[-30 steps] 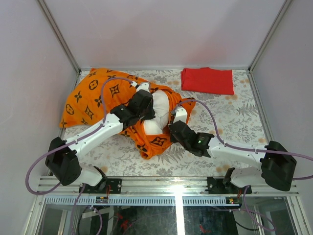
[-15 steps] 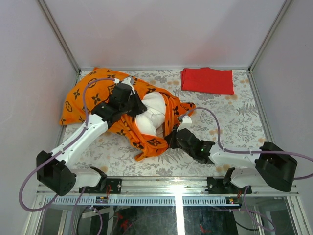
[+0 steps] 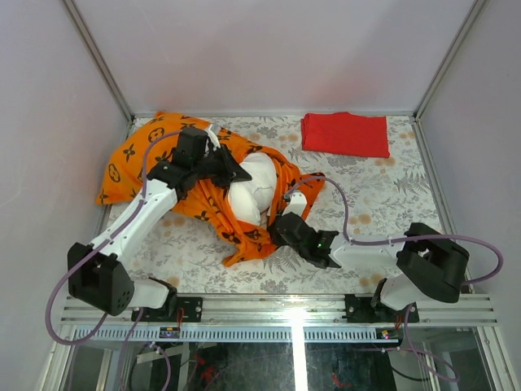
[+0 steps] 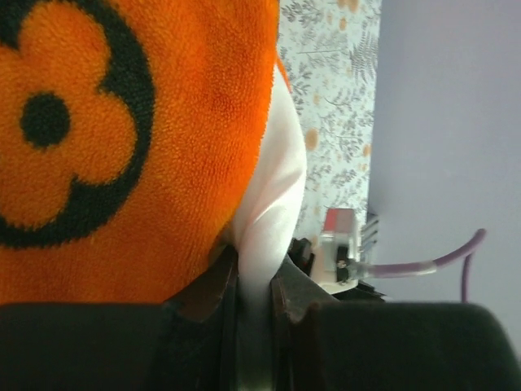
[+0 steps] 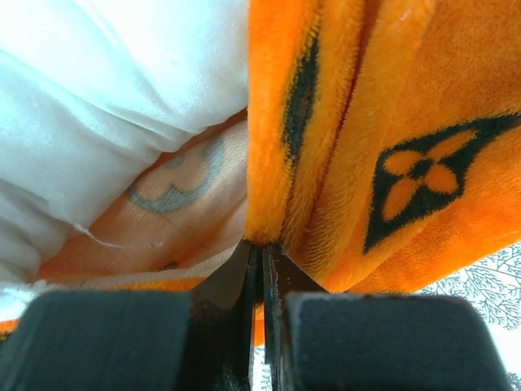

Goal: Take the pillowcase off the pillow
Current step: Remove the pillow from the pillowcase.

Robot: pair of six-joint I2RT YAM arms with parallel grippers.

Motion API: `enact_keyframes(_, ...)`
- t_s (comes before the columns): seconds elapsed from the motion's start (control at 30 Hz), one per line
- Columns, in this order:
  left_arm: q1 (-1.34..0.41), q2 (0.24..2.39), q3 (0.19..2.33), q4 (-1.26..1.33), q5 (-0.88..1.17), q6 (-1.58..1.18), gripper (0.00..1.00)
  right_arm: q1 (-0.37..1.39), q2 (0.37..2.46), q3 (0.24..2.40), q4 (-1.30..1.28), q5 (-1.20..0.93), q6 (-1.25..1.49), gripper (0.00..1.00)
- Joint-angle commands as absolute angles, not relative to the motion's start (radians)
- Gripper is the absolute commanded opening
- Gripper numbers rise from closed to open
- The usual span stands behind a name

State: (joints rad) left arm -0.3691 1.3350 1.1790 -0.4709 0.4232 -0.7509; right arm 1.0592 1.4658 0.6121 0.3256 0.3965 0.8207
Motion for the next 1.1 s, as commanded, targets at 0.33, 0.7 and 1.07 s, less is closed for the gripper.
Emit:
enact_keyframes(0.33, -0.331, 1.273, 1.305, -0.213, 0.449, -0.781, 0.00, 1.114, 1.111, 0.541, 0.118, 0.266, 0.529, 0.78)
enact_keyframes(0.7, -0.414, 1.243, 1.287, -0.296, 0.436, -0.681, 0.00, 1.077, 0.798, 0.713, -0.067, 0.416, 0.390, 0.99)
enact_keyframes(1.07, -0.576, 1.163, 1.230, -0.386, 0.276, -0.605, 0.00, 0.804, 1.017, 0.975, -0.163, 0.279, 0.391, 0.90)
